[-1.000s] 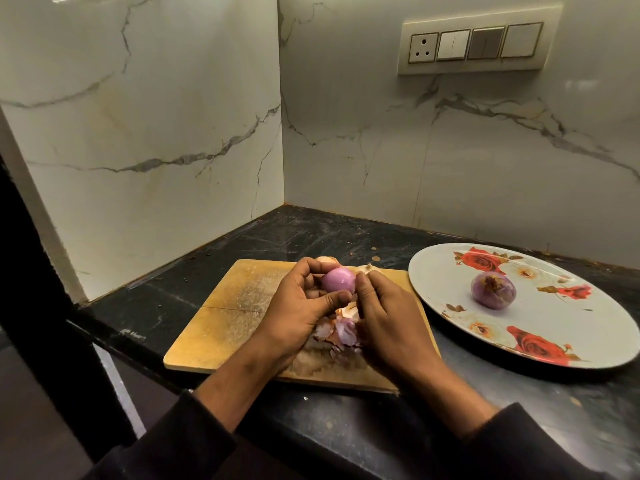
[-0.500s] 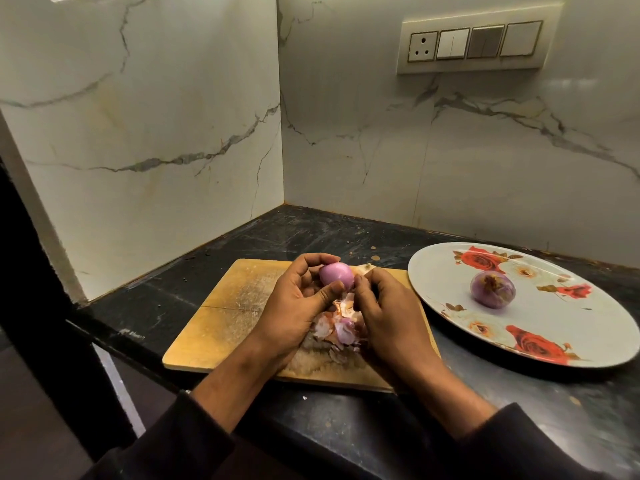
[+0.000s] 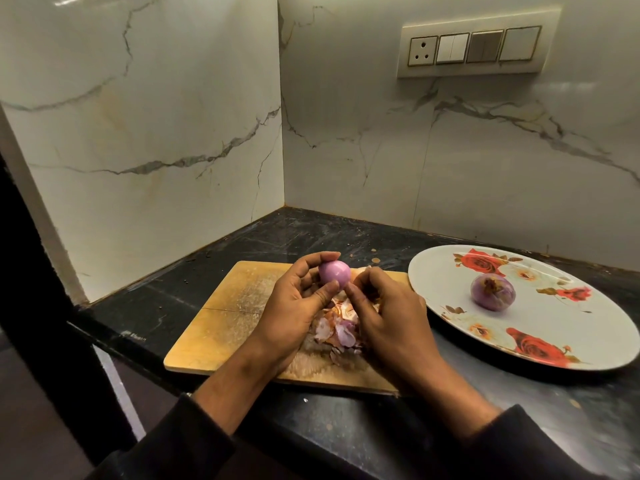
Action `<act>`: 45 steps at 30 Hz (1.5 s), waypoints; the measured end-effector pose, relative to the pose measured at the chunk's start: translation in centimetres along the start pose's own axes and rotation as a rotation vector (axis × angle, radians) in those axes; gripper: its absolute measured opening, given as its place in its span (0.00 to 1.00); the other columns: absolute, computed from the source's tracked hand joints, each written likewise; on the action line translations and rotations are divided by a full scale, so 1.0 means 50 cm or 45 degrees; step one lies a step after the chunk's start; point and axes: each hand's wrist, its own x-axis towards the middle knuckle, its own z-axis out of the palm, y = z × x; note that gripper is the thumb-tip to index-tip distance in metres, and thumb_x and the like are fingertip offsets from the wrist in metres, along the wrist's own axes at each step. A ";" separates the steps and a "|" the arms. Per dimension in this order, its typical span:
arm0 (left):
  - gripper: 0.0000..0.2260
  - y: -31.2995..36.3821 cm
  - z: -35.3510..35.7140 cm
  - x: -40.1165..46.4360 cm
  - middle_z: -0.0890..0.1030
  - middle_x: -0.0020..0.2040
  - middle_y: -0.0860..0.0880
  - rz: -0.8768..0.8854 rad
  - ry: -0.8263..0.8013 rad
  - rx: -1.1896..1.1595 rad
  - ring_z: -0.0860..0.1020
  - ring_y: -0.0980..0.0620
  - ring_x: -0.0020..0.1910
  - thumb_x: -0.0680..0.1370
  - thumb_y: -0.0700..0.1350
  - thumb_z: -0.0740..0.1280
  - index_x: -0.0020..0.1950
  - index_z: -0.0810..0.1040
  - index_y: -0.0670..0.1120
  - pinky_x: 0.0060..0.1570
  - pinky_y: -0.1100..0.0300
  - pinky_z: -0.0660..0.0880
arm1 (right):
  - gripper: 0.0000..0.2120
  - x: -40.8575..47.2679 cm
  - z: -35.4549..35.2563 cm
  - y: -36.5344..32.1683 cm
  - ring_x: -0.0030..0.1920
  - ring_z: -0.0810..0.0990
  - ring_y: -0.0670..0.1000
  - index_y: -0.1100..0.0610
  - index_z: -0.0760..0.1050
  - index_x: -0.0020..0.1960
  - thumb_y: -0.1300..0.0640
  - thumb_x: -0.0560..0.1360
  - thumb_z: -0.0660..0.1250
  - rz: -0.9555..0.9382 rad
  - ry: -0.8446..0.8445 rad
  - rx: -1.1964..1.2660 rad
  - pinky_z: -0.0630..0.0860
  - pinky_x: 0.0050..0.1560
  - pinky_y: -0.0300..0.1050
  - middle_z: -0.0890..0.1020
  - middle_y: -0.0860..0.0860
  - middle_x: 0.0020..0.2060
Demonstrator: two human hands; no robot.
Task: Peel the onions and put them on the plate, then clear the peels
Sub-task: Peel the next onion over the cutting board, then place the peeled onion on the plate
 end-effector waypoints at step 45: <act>0.23 0.057 0.043 0.033 0.84 0.52 0.53 0.110 -0.201 0.588 0.84 0.59 0.49 0.66 0.43 0.80 0.58 0.79 0.49 0.45 0.65 0.80 | 0.12 0.040 -0.086 0.032 0.43 0.85 0.41 0.52 0.86 0.52 0.59 0.70 0.79 0.062 0.047 0.380 0.81 0.45 0.36 0.87 0.43 0.43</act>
